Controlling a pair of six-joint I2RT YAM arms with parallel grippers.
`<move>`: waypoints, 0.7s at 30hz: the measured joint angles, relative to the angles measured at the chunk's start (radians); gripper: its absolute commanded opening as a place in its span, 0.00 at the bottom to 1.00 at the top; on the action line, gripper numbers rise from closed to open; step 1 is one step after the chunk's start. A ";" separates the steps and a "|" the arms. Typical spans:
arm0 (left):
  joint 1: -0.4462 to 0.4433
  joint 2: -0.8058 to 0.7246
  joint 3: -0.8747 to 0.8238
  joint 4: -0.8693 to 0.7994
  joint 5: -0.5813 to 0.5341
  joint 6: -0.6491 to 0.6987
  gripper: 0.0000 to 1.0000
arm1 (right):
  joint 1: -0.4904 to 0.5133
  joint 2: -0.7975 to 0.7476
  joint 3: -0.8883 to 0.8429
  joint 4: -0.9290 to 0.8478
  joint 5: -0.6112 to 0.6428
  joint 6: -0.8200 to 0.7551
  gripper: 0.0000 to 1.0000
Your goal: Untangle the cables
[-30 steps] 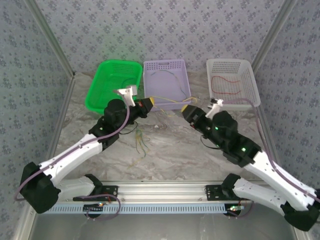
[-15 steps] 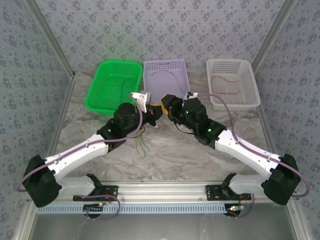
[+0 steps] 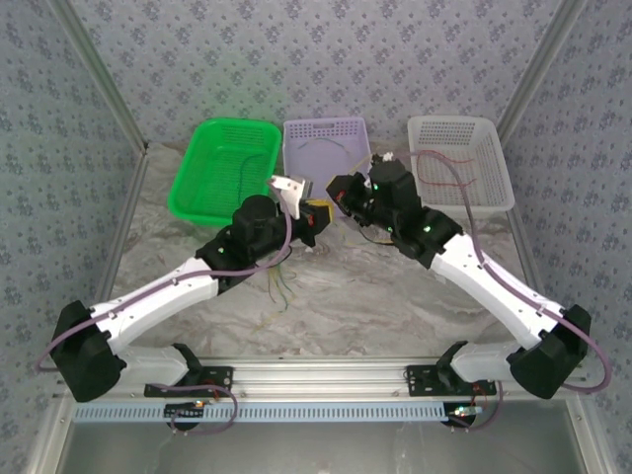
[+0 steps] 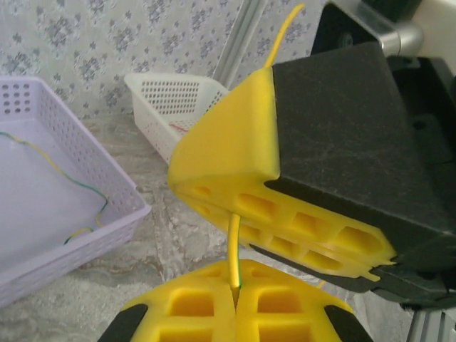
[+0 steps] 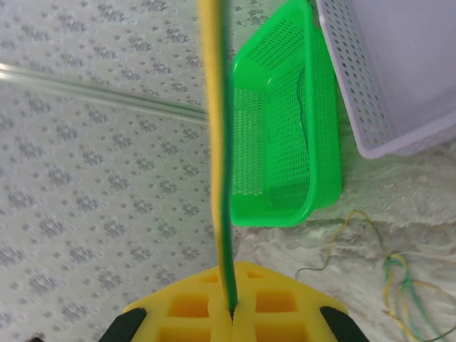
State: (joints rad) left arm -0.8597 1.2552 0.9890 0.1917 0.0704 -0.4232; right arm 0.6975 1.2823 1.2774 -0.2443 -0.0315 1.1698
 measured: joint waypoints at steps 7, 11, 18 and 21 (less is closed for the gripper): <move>-0.001 0.061 0.058 -0.025 0.049 0.035 0.00 | -0.043 0.078 0.186 -0.230 -0.087 -0.234 0.00; -0.001 0.095 0.070 -0.027 0.040 0.038 0.00 | -0.049 0.182 0.335 -0.389 -0.114 -0.346 0.00; -0.008 0.108 0.069 -0.038 0.055 0.032 0.00 | -0.061 0.219 0.405 -0.520 -0.124 -0.459 0.17; -0.012 0.101 0.057 -0.041 0.077 0.019 0.00 | -0.076 0.213 0.445 -0.539 -0.122 -0.510 0.37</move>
State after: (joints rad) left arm -0.8719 1.3560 1.0458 0.1505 0.1471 -0.4046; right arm 0.6216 1.4956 1.7226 -0.7834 -0.1532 0.6594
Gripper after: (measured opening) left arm 0.061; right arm 0.286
